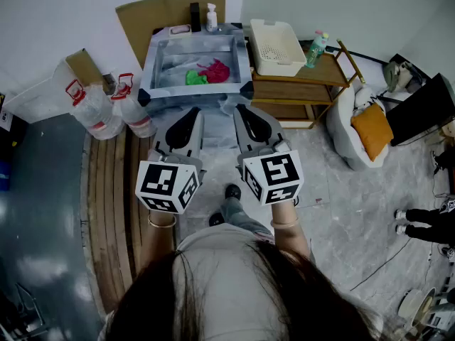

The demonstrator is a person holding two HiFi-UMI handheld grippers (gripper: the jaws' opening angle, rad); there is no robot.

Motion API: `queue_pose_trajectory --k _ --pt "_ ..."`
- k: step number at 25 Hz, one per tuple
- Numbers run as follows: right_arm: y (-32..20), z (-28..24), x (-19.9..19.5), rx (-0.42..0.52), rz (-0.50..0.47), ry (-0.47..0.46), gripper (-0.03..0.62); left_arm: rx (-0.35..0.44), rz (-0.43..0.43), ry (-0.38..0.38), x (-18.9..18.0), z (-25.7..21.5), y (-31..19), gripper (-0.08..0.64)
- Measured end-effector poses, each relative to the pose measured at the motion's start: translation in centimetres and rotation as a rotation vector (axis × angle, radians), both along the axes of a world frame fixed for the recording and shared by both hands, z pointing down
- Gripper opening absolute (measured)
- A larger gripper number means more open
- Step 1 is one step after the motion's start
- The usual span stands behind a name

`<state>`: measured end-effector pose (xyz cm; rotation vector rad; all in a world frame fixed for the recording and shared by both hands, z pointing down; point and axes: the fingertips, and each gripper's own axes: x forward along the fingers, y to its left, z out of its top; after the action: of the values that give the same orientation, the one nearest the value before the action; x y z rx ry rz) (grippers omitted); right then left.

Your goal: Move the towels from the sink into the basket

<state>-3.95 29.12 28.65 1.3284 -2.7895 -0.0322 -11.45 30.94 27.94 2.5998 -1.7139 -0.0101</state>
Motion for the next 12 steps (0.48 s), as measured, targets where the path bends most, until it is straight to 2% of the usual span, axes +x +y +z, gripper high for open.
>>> queue_pose_trajectory --k 5,12 --pt "-3.3 0.2 1.1 -0.015 -0.009 -0.023 0.026 -0.013 -0.003 -0.012 1.4 0.5 -3.7 0.009" --pt "-8.4 1.3 1.3 -0.037 -0.071 0.010 0.026 -0.035 -0.026 -0.012 2.4 1.0 -9.5 0.009"
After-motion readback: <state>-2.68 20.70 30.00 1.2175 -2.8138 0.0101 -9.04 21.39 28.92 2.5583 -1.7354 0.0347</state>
